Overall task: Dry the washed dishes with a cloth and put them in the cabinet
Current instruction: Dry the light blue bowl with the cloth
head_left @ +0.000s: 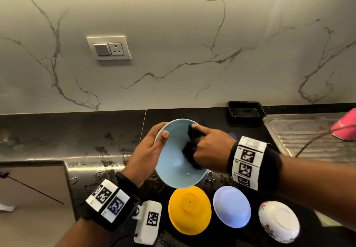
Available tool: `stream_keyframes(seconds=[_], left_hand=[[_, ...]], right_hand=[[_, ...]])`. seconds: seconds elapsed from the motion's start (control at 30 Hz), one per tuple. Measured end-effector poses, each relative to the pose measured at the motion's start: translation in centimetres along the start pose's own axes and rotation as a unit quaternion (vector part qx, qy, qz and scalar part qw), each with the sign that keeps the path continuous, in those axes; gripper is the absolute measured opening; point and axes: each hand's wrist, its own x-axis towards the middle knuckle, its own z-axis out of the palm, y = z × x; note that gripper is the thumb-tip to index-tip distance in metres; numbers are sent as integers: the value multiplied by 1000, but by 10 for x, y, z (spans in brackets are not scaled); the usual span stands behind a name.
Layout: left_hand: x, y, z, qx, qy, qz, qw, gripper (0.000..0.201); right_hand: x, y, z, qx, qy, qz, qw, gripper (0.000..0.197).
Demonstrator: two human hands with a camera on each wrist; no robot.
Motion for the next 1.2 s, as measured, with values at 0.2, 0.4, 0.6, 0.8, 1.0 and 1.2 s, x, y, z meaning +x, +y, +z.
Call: stream_keyframes(seconds=[0.2, 0.4, 0.6, 0.8, 1.0, 1.2], left_hand=[[11, 10, -7, 1, 71, 11, 997, 41], [22, 12, -13, 47, 156, 32, 986, 40], [26, 5, -21, 97, 140, 26, 985, 51], [25, 1, -25, 78, 101, 3, 992, 34], [27, 4, -31, 2, 123, -54, 991, 32], [21, -7, -42, 72, -18, -91, 993, 65]], right_hand=[[15, -7, 7, -9, 143, 118, 983, 41], [15, -33, -12, 383, 61, 93, 917, 62], [18, -31, -4, 372, 71, 58, 924, 64], [6, 23, 7, 49, 166, 58, 983, 51], [5, -14, 11, 171, 169, 26, 970, 48], [-14, 12, -1, 392, 167, -44, 904, 43]])
